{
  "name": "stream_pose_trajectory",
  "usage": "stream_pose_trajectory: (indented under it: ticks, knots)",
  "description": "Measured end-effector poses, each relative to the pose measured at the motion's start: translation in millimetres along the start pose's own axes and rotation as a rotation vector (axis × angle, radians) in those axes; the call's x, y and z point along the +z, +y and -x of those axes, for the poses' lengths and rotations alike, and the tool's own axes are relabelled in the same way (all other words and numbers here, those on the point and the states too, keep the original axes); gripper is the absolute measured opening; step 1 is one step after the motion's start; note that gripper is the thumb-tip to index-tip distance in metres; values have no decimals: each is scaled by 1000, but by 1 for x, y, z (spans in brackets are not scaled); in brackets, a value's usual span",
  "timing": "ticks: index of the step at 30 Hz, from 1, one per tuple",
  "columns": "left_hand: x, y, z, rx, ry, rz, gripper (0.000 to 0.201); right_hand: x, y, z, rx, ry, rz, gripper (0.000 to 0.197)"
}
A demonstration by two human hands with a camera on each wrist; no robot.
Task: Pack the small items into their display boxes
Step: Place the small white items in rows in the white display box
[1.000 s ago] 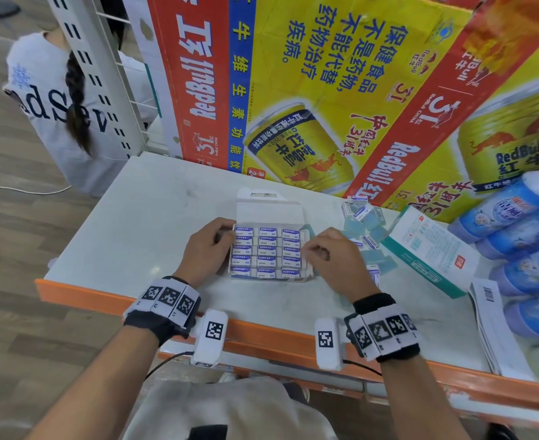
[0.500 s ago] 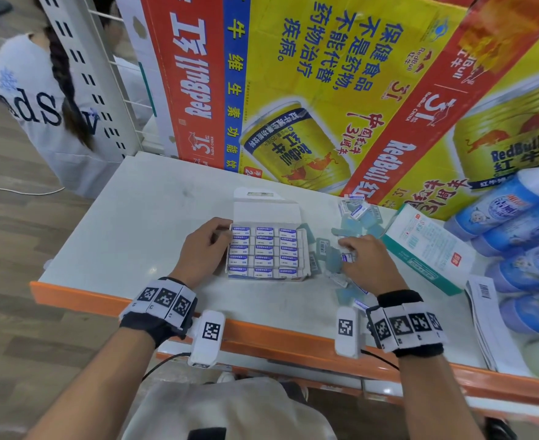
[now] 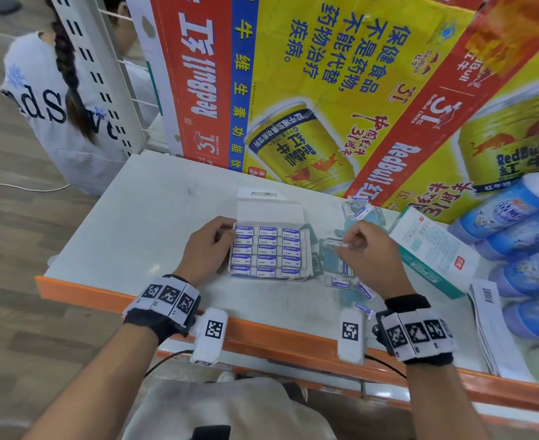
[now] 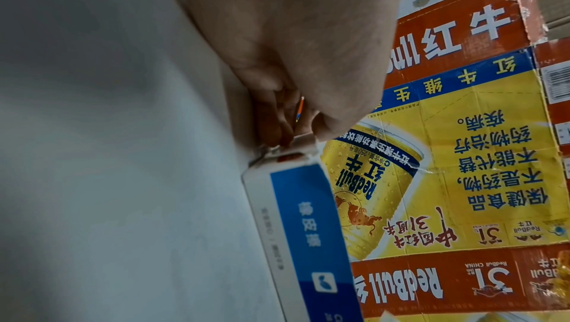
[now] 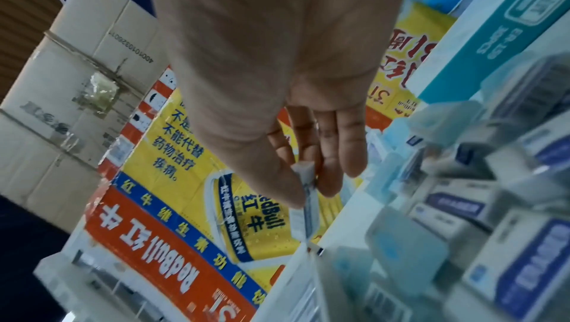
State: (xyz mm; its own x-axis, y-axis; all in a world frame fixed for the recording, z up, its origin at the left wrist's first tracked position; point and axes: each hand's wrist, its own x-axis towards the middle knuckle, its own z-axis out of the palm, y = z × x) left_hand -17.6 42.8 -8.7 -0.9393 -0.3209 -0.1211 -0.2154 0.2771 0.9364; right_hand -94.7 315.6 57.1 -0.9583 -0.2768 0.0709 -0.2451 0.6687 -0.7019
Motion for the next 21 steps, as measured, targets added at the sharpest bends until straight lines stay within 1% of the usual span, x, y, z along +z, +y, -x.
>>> stream_pose_trajectory:
  ticks: [3, 6, 8, 14, 21]
  knots:
    - [0, 0, 0, 3, 1, 5, 18, 10, -18, 5, -96, -87, -48, 19]
    - [0, -2, 0, 16, 5, -4, 18, 27, -34, 10, -207, -212, -38, 18]
    - [0, -3, -1, 24, 10, -8, 17, 39, -42, 13, -254, -266, -31, 16]
    - [1, -7, -6, 83, 43, -88, 21, 66, -56, 18, -303, -344, -47, 10]
    - [0, -7, -6, 105, 47, -102, 21, 83, -65, 20, -293, -401, 19, 8]
